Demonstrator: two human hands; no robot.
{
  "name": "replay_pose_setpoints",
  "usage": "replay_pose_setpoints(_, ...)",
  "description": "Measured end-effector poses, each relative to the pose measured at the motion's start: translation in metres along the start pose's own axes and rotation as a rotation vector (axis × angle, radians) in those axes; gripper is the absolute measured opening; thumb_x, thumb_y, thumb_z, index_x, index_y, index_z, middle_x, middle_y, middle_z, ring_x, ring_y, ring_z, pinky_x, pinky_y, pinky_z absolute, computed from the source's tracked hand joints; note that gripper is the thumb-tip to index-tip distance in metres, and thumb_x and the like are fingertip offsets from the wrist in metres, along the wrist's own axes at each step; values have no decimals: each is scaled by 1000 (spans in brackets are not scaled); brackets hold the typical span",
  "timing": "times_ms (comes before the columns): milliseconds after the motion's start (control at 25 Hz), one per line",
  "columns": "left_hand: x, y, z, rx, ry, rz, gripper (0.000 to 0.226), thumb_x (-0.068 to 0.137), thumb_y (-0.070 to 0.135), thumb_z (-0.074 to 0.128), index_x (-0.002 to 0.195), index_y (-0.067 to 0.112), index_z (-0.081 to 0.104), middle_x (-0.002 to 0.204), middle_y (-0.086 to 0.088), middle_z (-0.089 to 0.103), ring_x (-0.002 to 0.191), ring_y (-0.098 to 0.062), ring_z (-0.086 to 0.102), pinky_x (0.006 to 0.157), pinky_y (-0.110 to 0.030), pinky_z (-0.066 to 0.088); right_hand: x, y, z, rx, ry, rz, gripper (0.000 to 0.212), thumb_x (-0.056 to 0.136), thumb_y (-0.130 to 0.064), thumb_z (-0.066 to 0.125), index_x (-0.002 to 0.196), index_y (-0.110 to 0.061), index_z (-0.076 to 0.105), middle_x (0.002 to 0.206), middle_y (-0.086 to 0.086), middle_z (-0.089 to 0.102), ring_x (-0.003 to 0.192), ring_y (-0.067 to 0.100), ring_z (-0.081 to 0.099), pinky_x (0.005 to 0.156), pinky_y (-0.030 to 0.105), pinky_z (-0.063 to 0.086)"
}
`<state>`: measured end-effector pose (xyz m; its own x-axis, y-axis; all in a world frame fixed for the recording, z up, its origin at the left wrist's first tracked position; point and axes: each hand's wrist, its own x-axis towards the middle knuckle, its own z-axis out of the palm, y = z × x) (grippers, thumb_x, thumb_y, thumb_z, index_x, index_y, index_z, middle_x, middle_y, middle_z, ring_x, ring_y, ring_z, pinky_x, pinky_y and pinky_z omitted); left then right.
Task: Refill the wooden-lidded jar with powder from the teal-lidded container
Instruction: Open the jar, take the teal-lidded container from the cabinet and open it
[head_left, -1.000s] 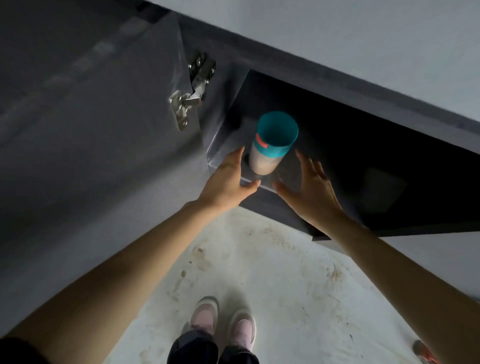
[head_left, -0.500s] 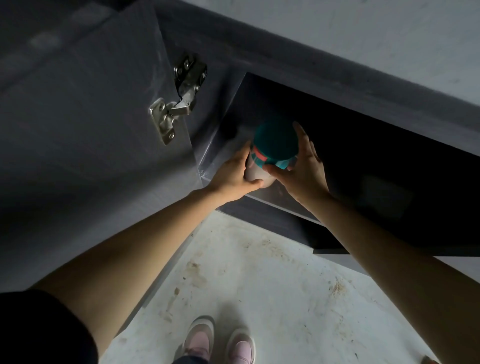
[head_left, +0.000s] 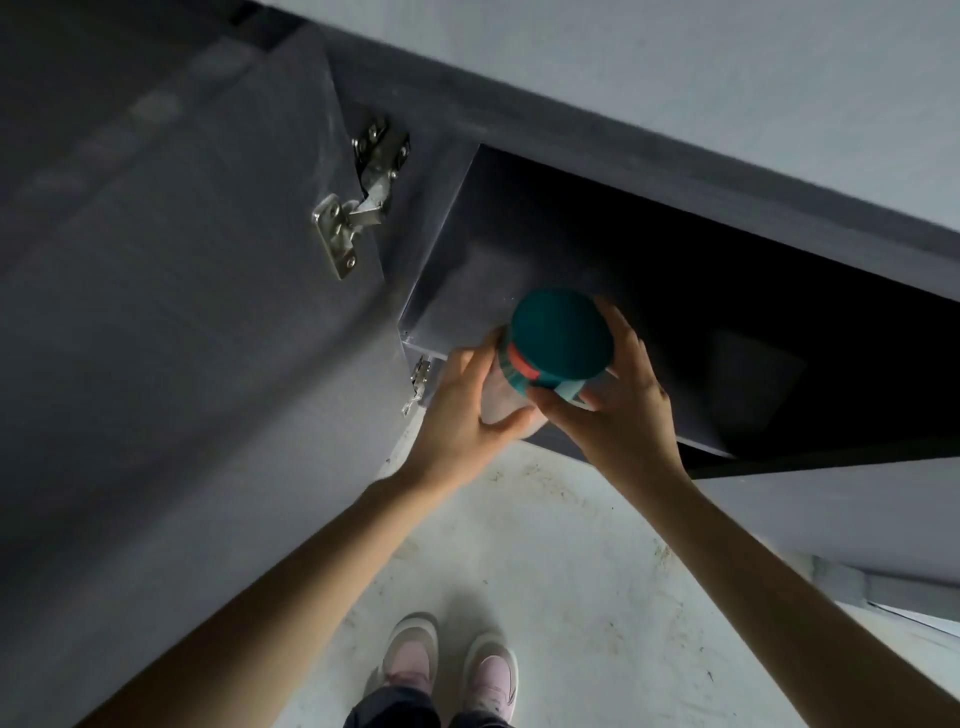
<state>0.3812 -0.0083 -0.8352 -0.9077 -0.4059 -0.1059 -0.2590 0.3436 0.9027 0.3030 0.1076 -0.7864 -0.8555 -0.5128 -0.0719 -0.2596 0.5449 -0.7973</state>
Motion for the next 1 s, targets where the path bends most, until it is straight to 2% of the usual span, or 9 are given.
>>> replay_pose_setpoints(80,-25,16,-2,-16,5,34,80,60,56,53,132,26,32,116,-4,45,110,-6,45,88,-2,37,-26,-12,-14,103,-13,12,86,60,-30,77,134,-28,32,118,-17,45,97,-12,50,86,14,46)
replay_pose_setpoints(160,-48,36,-9,-23,15,37,81,62,55,56,133,21,35,115,-6,46,108,-4,46,87,2,35,-50,-31,-31,128,-3,-19,86,56,-41,73,131,-32,33,114,-25,43,100,-18,47,81,9,47)
replay_pose_setpoints(240,-68,57,-18,-35,28,45,80,62,55,57,131,19,38,114,-2,46,109,0,45,88,2,35,-70,-51,-47,117,25,-47,84,56,-43,74,128,-38,32,113,-27,42,105,-13,47,84,12,48)
replay_pose_setpoints(320,-88,80,-29,-41,43,62,75,61,57,58,127,26,39,111,10,44,110,3,43,85,4,33,-89,-71,-62,106,37,-73,84,58,-39,79,127,-40,33,115,-25,43,106,-7,47,85,13,48)
replay_pose_setpoints(400,-105,108,-45,-57,43,84,75,59,66,58,124,38,35,112,24,37,113,4,40,84,6,32,-106,-94,-76,96,39,-112,83,57,-45,73,129,-41,32,118,-24,42,108,-4,46,85,11,47)
replay_pose_setpoints(480,-118,134,-62,-52,35,109,72,58,71,57,120,47,31,114,31,34,114,8,39,83,7,31,-118,-117,-89,87,36,-132,82,58,-49,66,130,-42,28,121,-25,41,110,-4,45,84,7,45)
replay_pose_setpoints(720,-128,207,-102,-51,156,244,63,61,49,64,118,36,40,112,26,41,107,14,43,81,3,36,-128,-192,-136,158,51,-187,83,59,-46,67,131,-39,26,125,-15,44,111,-4,46,83,8,45)
replay_pose_setpoints(880,-121,253,-122,-57,201,369,67,63,45,66,120,25,38,110,18,46,106,9,46,80,0,39,-123,-236,-171,198,63,-262,82,61,-34,75,131,-35,32,127,-14,44,114,-1,48,82,11,47)
replay_pose_setpoints(1000,-109,286,-133,-126,184,394,73,63,54,66,125,29,34,117,18,44,110,-1,49,85,-4,42,-113,-263,-200,149,87,-310,81,60,-42,70,130,-39,30,127,-21,42,116,-1,46,85,11,46)
